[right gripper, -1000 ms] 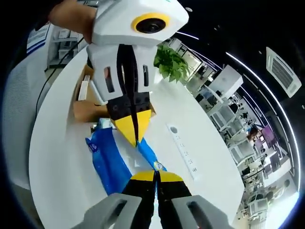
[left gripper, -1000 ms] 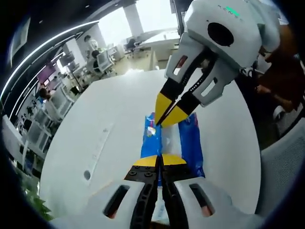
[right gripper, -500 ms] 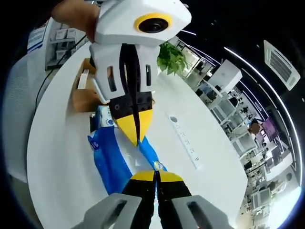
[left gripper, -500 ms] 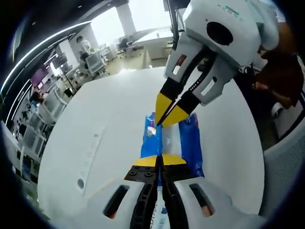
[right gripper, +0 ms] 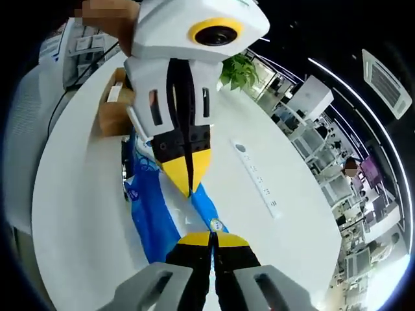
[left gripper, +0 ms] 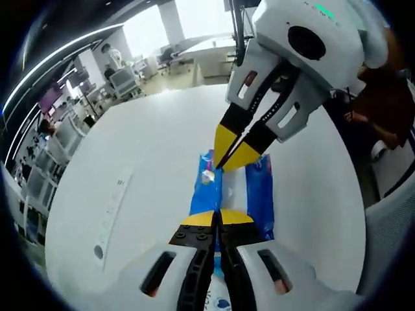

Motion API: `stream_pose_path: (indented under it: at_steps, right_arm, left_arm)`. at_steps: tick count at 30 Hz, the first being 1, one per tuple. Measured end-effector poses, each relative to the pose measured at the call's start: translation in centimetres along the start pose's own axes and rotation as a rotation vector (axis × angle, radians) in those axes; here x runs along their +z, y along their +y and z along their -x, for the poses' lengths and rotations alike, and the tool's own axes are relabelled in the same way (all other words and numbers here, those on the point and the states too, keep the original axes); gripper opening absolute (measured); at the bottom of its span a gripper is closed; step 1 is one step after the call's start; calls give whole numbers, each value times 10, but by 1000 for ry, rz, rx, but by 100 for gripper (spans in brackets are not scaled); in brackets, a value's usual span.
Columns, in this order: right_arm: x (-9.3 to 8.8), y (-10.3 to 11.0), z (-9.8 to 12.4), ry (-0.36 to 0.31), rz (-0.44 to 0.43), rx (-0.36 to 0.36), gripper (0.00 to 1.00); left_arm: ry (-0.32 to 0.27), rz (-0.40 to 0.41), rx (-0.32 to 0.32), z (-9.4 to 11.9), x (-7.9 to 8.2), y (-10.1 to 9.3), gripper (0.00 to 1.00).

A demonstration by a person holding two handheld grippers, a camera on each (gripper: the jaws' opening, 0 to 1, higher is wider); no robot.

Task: Operate the shoe box by opening the lid, removing the specified soft item, and placing it in the target area until the item is outside and the box remains undamaged.

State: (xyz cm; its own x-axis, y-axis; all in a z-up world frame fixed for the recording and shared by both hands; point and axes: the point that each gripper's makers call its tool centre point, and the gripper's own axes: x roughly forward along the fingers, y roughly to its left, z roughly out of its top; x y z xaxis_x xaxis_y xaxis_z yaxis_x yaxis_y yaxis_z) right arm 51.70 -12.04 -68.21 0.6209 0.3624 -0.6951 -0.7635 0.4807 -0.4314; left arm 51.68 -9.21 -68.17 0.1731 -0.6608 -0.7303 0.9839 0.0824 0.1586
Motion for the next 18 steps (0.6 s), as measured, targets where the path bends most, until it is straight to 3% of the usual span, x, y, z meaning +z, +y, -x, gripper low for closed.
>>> stream_pose_path:
  at_steps: [18]
  right_arm:
    - [-27, 9, -19, 34, -22, 27, 0]
  left_arm:
    - [28, 27, -28, -36, -15, -6, 0]
